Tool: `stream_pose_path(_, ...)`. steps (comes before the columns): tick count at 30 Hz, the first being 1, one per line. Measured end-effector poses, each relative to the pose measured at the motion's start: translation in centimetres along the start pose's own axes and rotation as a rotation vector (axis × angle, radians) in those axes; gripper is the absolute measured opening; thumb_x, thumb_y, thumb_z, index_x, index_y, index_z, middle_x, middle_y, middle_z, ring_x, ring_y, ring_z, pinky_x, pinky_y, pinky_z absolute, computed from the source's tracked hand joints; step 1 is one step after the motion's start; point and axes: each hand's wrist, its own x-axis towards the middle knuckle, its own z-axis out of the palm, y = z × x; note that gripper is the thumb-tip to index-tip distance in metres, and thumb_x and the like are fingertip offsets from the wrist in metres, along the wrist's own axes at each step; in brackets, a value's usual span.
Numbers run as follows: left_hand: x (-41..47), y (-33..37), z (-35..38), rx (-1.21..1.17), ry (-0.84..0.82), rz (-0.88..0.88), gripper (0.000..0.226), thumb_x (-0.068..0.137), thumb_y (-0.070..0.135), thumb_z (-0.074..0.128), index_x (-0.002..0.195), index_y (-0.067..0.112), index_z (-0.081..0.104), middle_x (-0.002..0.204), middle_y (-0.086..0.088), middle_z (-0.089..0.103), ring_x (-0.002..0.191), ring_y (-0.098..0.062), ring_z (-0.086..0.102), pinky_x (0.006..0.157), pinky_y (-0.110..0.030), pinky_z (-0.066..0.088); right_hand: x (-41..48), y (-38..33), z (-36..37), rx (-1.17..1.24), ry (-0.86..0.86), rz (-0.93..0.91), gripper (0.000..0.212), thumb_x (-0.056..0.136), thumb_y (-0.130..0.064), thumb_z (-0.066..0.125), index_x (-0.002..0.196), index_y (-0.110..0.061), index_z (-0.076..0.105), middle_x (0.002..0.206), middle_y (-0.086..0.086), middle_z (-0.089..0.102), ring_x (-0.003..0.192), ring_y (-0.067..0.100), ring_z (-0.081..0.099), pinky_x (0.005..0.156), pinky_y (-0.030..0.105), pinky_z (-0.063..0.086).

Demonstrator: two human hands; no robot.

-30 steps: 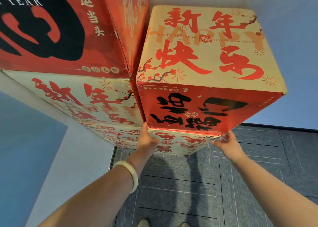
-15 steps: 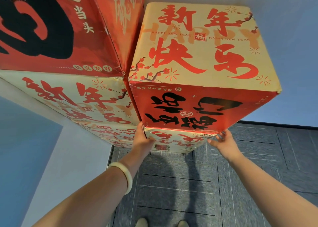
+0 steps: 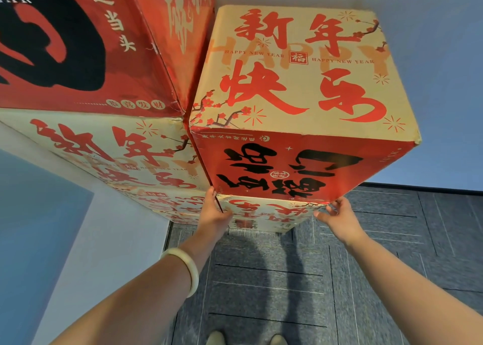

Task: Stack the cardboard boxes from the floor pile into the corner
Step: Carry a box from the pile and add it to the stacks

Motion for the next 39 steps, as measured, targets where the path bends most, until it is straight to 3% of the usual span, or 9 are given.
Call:
stream_pose_path(5,0.7,-1.0,0.1,0.0,0.012,-0.042,0.076,0.089,0.001,0.054,0.148,0.028,0.014,0.146,0.005,0.037,0.056,-0.004,0.042,0.056,-0.02,0.042,0.1,0.1,0.0,0.005,-0.014,0.007,0.072,0.08,-0.001,0.069,0.139,-0.009,0.028,0.145,0.008,0.038,0.135,0.024,0.036,0.112,0.042,0.03)
stream_pose_path(12,0.5,-1.3,0.2,0.02,0.032,-0.084,0.076,0.089,-0.005,0.049,0.149,0.024,0.015,0.154,0.005,0.024,0.056,0.001,0.034,0.035,-0.001,0.032,0.0,0.2,0.1,-0.027,-0.005,-0.002,0.076,0.08,-0.005,0.07,0.143,-0.011,0.027,0.148,0.007,0.036,0.136,0.025,0.035,0.112,0.041,0.029)
stream_pose_path(22,0.7,-2.6,-0.2,0.034,0.026,-0.117,0.075,0.089,-0.005,0.05,0.15,0.019,0.014,0.151,-0.004,0.03,0.056,0.001,0.029,0.035,-0.004,0.031,-0.4,0.5,-0.3,0.007,-0.029,0.01,0.083,0.08,-0.002,0.068,0.147,-0.012,0.02,0.152,0.007,0.03,0.139,0.026,0.03,0.114,0.044,0.026)
stream_pose_path(25,0.4,-3.2,0.0,0.037,0.005,-0.13,0.073,0.089,-0.002,0.05,0.149,0.018,0.015,0.122,0.004,0.052,0.055,-0.005,0.036,0.049,-0.019,0.035,-0.8,1.0,-0.4,-0.001,-0.036,0.028,0.085,0.081,-0.002,0.068,0.148,-0.01,0.016,0.153,0.009,0.027,0.139,0.026,0.03,0.114,0.042,0.027)
stream_pose_path(28,0.0,-3.8,0.3,0.08,-0.01,-0.156,0.073,0.088,-0.001,0.051,0.149,0.018,0.016,0.083,0.019,0.041,0.051,-0.009,0.037,0.049,-0.023,0.032,-1.4,1.7,-0.5,-0.013,-0.032,0.049,0.086,0.081,-0.003,0.068,0.148,-0.01,0.016,0.153,0.01,0.028,0.139,0.026,0.031,0.113,0.042,0.028)
stream_pose_path(30,-0.3,-4.1,0.7,0.089,-0.016,-0.171,0.074,0.087,-0.003,0.05,0.149,0.019,0.015,0.101,0.013,0.052,0.05,-0.008,0.036,0.045,-0.021,0.031,-1.7,2.2,-0.6,-0.015,-0.028,0.063,0.086,0.081,-0.004,0.068,0.149,-0.01,0.016,0.153,0.009,0.028,0.138,0.025,0.032,0.113,0.042,0.029)
stream_pose_path(33,-0.6,-4.5,1.4,0.106,-0.047,-0.187,0.077,0.086,-0.007,0.049,0.149,0.019,0.015,0.141,-0.002,0.042,0.051,-0.008,0.038,0.041,-0.017,0.031,-2.3,3.0,-0.9,-0.016,-0.03,0.075,0.083,0.082,-0.004,0.068,0.148,-0.011,0.018,0.152,0.008,0.029,0.138,0.025,0.033,0.113,0.042,0.029)
stream_pose_path(37,-1.2,-5.0,2.0,0.14,-0.075,-0.181,0.077,0.086,-0.006,0.051,0.149,0.019,0.015,0.132,0.0,0.049,0.052,-0.007,0.039,0.045,-0.019,0.032,-3.1,4.0,-1.8,-0.004,-0.016,0.087,0.078,0.083,-0.002,0.066,0.147,-0.009,0.021,0.151,0.008,0.031,0.137,0.026,0.034,0.112,0.04,0.03)
stream_pose_path(39,-1.6,-5.1,2.3,0.174,-0.08,-0.183,0.077,0.086,-0.004,0.05,0.15,0.019,0.013,0.099,0.009,0.054,0.049,-0.008,0.036,0.045,-0.02,0.03,-3.5,4.5,-2.2,0.004,-0.009,0.103,0.076,0.083,-0.003,0.066,0.146,-0.008,0.023,0.15,0.009,0.033,0.136,0.026,0.035,0.112,0.04,0.032)
